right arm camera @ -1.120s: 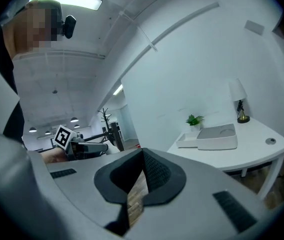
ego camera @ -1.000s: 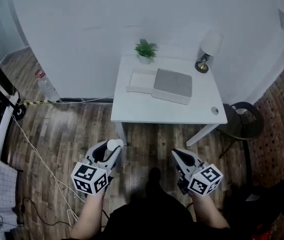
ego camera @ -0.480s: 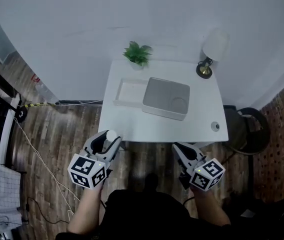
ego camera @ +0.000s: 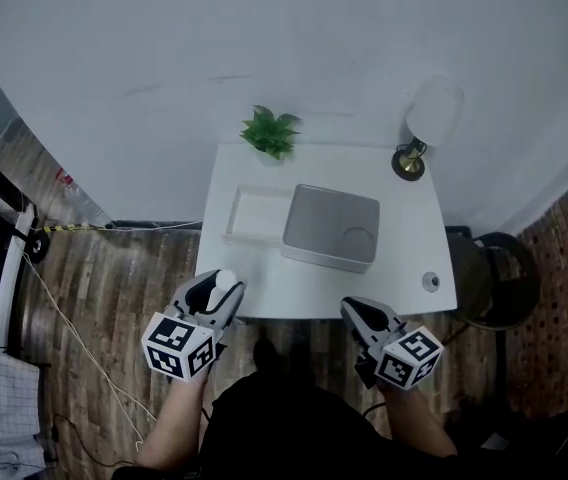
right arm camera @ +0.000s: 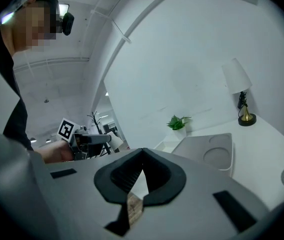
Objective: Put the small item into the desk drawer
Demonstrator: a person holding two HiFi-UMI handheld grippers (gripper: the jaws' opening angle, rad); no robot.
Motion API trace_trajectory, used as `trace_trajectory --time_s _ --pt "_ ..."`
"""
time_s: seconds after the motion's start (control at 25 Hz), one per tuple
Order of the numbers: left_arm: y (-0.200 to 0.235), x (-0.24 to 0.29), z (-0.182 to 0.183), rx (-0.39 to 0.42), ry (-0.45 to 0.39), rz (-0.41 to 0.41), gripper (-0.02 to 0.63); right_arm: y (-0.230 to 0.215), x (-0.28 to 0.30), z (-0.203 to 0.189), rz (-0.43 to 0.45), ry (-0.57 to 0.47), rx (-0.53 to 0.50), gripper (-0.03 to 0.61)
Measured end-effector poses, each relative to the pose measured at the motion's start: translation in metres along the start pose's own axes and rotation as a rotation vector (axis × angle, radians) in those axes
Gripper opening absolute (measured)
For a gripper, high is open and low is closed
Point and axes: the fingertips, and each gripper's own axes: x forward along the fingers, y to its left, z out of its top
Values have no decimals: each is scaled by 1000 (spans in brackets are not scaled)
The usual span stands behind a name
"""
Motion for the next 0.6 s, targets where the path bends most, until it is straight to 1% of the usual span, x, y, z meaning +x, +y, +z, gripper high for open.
trace_trajectory --time_s 0.08,0.24,0.36,0.48,0.6 --pt "14 11 7 -8 -7 -7 178 -3 12 8 -8 0 -5 3" --pt "41 28 26 17 -32 -34 178 -11 44 23 -24 18 -36 3" --pt "62 37 26 22 -22 -51 178 -11 71 33 -32 27 -55 3" --pt "82 45 24 39 -8 -61 178 -1 96 41 -31 24 -72 3" --pt "98 57 23 51 5 -74 178 7 111 38 -32 35 -71 3"
